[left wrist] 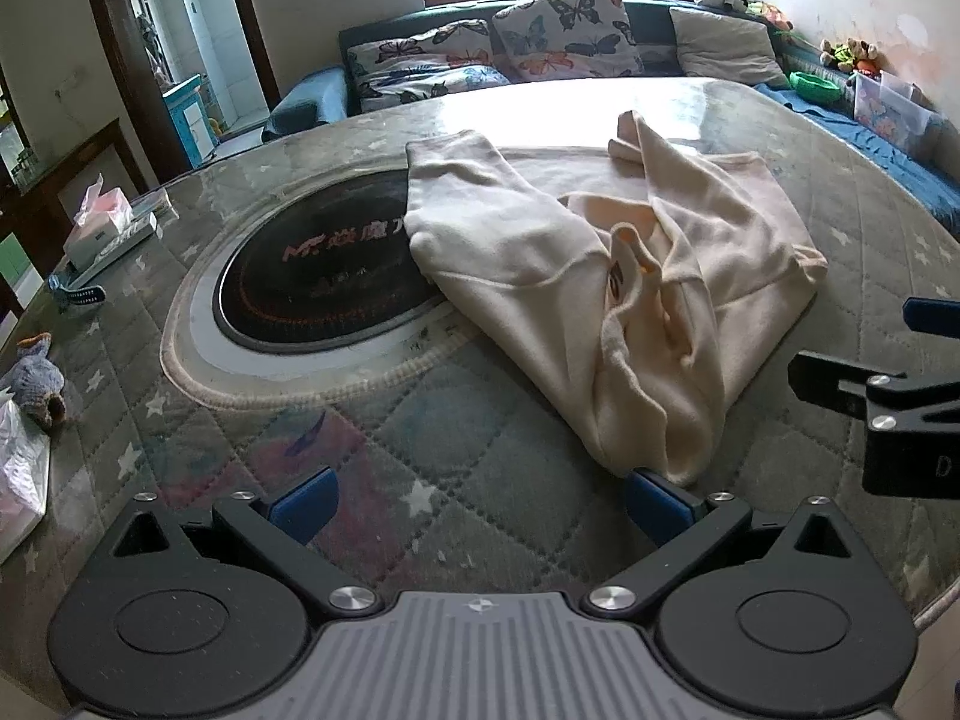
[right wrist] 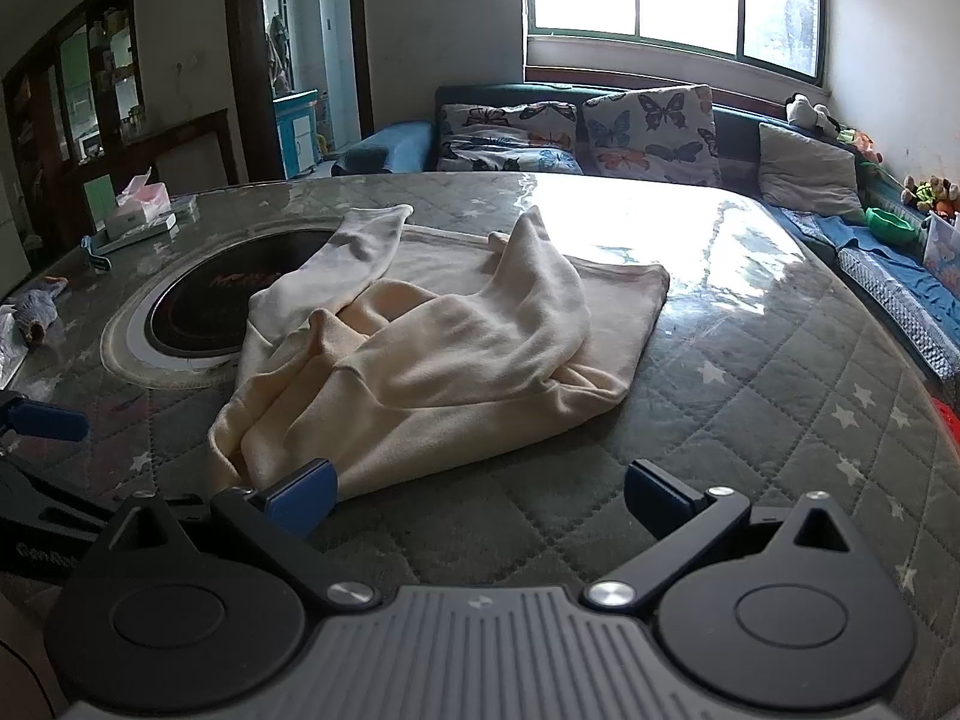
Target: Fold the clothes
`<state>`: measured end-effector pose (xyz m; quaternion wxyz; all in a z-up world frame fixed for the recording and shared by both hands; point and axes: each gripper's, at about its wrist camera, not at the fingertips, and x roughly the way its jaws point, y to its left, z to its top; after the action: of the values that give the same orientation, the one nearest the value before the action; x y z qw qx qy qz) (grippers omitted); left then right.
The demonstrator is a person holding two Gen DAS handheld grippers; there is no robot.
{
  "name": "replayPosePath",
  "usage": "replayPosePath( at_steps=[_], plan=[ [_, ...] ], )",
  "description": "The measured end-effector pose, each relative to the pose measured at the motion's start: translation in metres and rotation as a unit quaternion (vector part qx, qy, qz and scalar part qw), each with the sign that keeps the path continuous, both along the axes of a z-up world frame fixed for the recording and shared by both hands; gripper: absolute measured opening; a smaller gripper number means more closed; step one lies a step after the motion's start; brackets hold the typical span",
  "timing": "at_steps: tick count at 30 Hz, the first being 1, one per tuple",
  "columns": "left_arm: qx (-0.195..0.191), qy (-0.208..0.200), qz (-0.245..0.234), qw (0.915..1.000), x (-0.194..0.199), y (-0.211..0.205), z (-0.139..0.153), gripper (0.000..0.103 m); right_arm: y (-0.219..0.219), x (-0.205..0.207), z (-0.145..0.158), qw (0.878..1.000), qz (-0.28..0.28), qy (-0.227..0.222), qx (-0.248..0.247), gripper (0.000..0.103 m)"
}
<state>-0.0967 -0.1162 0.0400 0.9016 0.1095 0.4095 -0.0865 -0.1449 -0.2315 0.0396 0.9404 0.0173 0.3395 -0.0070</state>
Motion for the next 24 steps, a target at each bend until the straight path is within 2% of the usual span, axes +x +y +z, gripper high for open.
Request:
replayPosePath(
  at_steps=[4, 12, 18, 24],
  plan=[
    [-0.007, -0.009, 0.002, 0.9999, 0.007, 0.004, 0.007, 0.103, -0.003, 0.007, 0.002, 1.000, 0.001, -0.001, -0.004, 0.102],
    [-0.016, -0.053, -0.004, 0.9985, 0.039, 0.009, 0.026, 0.103, -0.014, 0.038, 0.011, 1.000, 0.009, -0.001, 0.005, 0.092],
    [-0.026, -0.059, -0.005, 0.9979, 0.079, 0.008, 0.028, 0.102, -0.028, 0.082, 0.018, 1.000, 0.009, 0.005, 0.023, 0.080],
    [-0.037, -0.051, -0.005, 0.9980, 0.123, 0.003, 0.025, 0.090, -0.038, 0.136, 0.016, 1.000, 0.007, 0.011, 0.021, 0.060]
  ],
)
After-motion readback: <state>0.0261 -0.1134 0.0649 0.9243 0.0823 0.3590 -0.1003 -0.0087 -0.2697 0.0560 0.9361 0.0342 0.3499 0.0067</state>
